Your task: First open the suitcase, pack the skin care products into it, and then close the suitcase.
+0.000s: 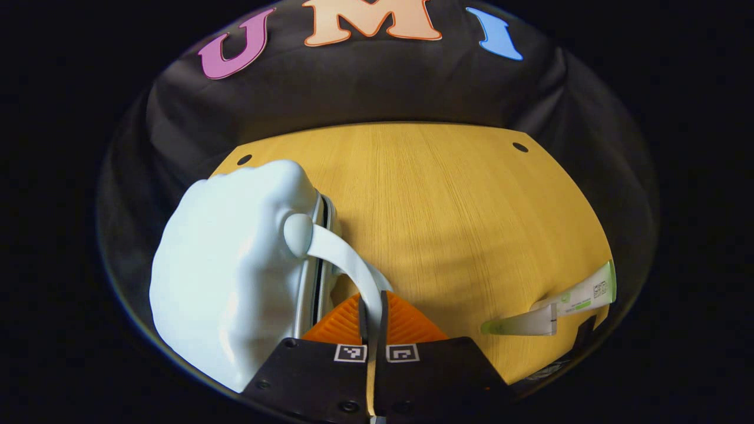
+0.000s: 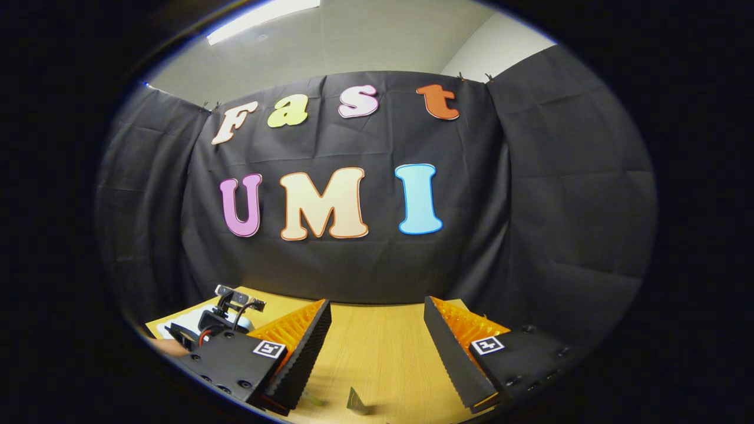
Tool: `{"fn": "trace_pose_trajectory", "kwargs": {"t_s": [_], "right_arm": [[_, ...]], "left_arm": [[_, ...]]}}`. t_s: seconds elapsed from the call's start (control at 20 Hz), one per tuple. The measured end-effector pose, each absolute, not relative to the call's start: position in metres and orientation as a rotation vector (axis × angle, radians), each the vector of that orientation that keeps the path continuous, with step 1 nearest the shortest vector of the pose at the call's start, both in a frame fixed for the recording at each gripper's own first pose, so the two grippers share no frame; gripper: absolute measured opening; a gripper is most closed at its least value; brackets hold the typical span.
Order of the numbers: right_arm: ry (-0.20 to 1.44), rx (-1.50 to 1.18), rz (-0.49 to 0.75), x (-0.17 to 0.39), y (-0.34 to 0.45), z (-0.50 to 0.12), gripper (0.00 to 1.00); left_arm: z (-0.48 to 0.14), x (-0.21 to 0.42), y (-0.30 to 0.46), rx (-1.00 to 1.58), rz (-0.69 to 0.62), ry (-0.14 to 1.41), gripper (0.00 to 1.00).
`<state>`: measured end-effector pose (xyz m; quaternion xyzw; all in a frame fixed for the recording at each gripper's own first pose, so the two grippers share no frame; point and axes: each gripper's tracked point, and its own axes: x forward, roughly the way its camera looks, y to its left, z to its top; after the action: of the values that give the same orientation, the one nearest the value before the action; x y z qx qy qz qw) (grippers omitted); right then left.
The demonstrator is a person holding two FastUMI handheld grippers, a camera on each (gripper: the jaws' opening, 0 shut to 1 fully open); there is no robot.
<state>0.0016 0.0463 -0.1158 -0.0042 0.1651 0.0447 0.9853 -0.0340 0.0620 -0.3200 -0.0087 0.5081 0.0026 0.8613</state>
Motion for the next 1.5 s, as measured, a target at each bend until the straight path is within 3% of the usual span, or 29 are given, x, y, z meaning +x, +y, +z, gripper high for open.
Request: {"fn": "trace_pose_trajectory", "kwargs": {"t_s": [0.8, 1.5], "right_arm": [[0.311, 0.018, 0.200, -0.003, 0.084, -0.116, 0.98], [0.310, 0.016, 0.208, -0.003, 0.122, -0.120, 0.96]], "left_arm": [[-0.259, -0.013, 0.076, -0.110, 0.018, 0.919, 0.00], [-0.234, 0.006, 0.115, -0.133, 0.041, 0.798, 0.00]]}}
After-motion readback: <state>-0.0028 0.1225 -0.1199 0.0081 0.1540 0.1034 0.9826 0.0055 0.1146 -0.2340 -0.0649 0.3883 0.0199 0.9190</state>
